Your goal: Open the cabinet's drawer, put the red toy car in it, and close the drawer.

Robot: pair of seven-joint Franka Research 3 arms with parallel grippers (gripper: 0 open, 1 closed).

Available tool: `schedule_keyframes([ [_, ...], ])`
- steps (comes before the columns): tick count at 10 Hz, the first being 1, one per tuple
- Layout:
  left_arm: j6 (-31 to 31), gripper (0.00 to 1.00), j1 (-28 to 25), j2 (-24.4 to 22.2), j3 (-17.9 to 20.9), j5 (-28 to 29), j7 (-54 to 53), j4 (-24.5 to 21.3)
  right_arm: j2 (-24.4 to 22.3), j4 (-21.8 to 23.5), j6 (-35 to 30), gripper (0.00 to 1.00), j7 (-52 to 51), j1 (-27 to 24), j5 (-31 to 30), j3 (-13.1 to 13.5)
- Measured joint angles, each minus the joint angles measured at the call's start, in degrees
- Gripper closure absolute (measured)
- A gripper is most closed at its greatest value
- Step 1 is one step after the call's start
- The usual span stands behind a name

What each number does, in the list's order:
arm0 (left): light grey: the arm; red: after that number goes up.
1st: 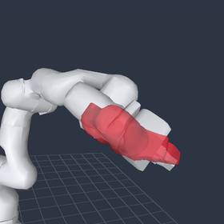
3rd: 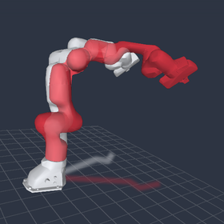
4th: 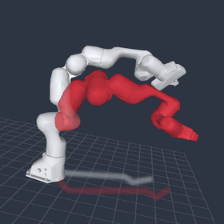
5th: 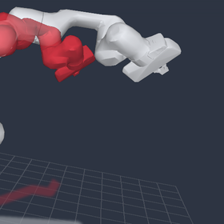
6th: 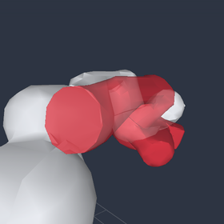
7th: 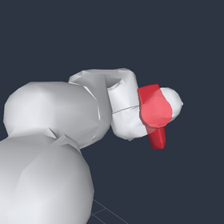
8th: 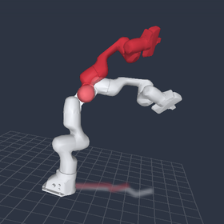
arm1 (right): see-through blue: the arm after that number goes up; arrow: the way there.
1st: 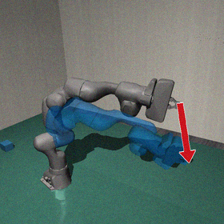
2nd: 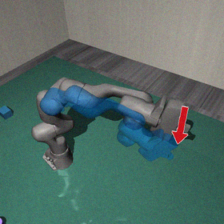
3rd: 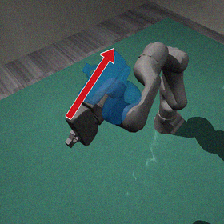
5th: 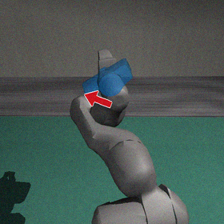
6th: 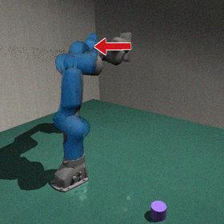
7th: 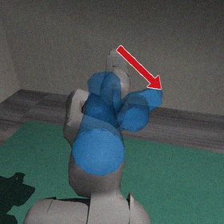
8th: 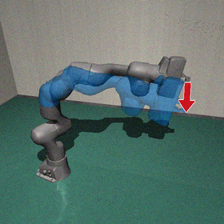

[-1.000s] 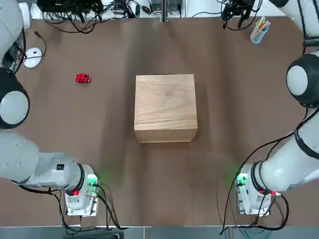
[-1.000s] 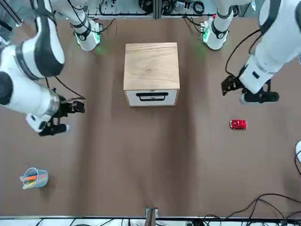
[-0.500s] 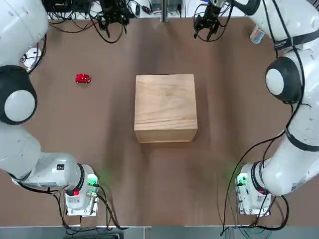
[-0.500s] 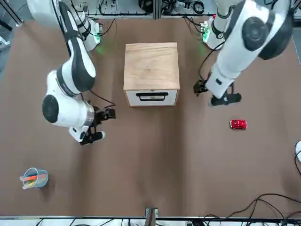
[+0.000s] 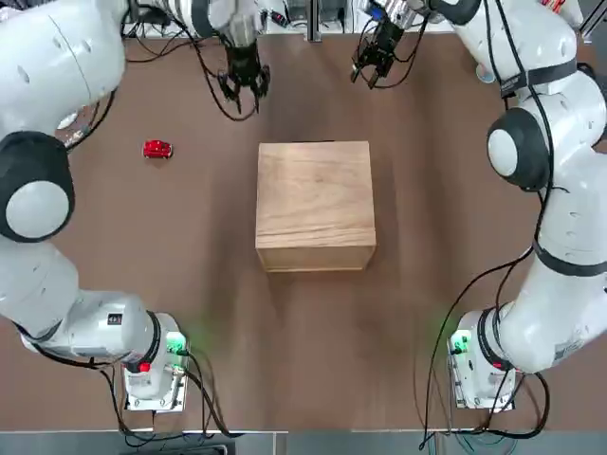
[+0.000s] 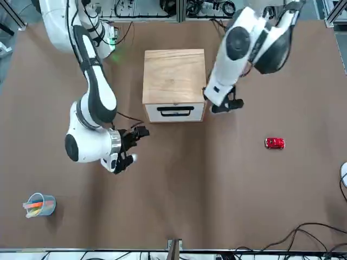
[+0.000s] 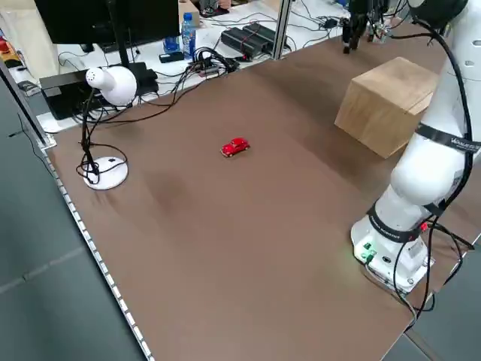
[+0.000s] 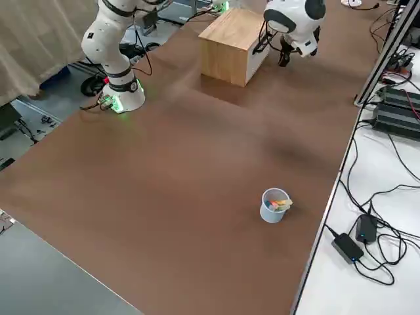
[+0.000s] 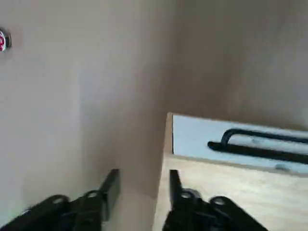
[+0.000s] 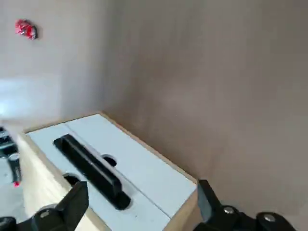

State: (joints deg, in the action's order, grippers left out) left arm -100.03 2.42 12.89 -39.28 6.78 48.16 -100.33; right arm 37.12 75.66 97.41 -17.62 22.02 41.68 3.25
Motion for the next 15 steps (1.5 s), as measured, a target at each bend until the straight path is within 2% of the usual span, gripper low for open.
schedule_keyframes([
  [2, -2.9, 0.9, 1.4, 3.0, -2.3, 2.9, 1.2, -3.0, 2.1, 0.0, -2.8, 0.0, -7.8, -0.9, 5.8, -0.3],
  [3, -4.0, 0.99, 1.2, 4.7, -2.4, 2.9, 1.2, -2.8, 3.7, 0.0, -3.4, 0.0, -9.2, -1.2, 8.4, -0.6],
  [7, -7.0, 0.99, 0.4, 7.0, -2.4, 2.9, 0.8, -1.7, 10.6, -0.2, -7.6, 0.0, -14.1, -1.3, 19.9, -1.4],
  [9, -7.0, 0.99, 0.6, 7.1, -2.5, 2.9, 0.8, -1.7, 12.3, -0.2, -13.1, 0.0, -14.1, -1.3, 26.0, -1.5],
  [11, -7.0, 0.99, 0.6, 7.2, -2.5, 2.9, 0.8, -1.8, 12.8, -0.2, -15.7, 0.0, -14.1, -1.6, 27.7, -1.5],
  [15, -6.9, 0.99, 0.6, 7.9, -2.6, 2.9, 0.8, -1.7, 15.2, -0.3, -15.8, 0.0, -14.1, -1.6, 27.7, -1.7],
])
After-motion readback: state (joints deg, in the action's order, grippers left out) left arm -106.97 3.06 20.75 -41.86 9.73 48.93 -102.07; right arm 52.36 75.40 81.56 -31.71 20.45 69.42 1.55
